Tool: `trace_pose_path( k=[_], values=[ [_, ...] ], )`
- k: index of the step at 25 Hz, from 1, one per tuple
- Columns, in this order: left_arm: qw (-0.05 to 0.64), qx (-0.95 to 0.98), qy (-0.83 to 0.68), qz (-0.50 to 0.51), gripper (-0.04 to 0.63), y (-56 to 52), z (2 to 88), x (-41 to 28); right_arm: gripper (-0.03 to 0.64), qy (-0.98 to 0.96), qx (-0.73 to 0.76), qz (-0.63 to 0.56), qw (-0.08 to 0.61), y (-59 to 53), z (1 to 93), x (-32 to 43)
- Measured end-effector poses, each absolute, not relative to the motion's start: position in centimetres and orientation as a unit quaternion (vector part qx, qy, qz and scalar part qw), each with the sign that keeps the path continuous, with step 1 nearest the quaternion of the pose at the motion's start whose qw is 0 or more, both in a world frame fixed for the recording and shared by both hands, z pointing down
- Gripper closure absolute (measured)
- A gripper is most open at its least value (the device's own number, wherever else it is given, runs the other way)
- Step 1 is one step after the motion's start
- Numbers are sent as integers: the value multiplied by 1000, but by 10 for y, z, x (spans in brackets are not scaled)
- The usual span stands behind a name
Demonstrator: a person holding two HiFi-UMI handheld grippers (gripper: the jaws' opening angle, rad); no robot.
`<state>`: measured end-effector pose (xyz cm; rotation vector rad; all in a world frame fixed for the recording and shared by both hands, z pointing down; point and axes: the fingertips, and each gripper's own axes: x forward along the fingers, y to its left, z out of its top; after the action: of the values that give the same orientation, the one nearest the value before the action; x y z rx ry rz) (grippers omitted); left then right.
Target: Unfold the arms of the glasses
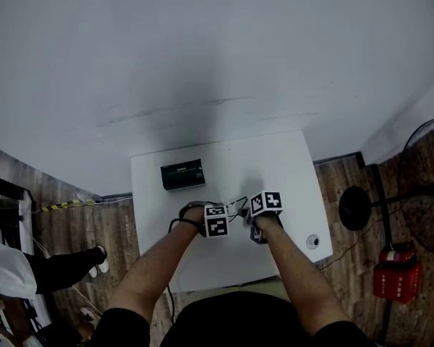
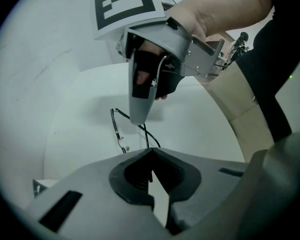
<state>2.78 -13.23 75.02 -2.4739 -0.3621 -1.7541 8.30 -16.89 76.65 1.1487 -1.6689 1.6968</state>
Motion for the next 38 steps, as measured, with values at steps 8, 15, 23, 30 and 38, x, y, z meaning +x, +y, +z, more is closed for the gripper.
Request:
trace_pose_path(
  k=[8, 15, 23, 30, 38],
  values=[
    [25, -820, -112, -561, 591, -128, 751, 24, 617, -627, 419, 572, 322, -178, 767, 80],
    [-40, -839, -75, -538, 591, -135, 741, -3, 565, -692, 373, 512, 346, -174, 751, 84],
    [-97, -853, 2, -513, 590, -123, 753, -15, 502, -787, 311, 285, 449, -175, 740, 78],
    [-127, -852, 79, -502, 589, -129, 763, -12, 465, -820, 263, 186, 474, -194, 741, 64],
    [-165, -843, 149, -489, 588, -149, 768, -13, 462, -823, 201, 86, 525, -219, 759, 43]
  ],
)
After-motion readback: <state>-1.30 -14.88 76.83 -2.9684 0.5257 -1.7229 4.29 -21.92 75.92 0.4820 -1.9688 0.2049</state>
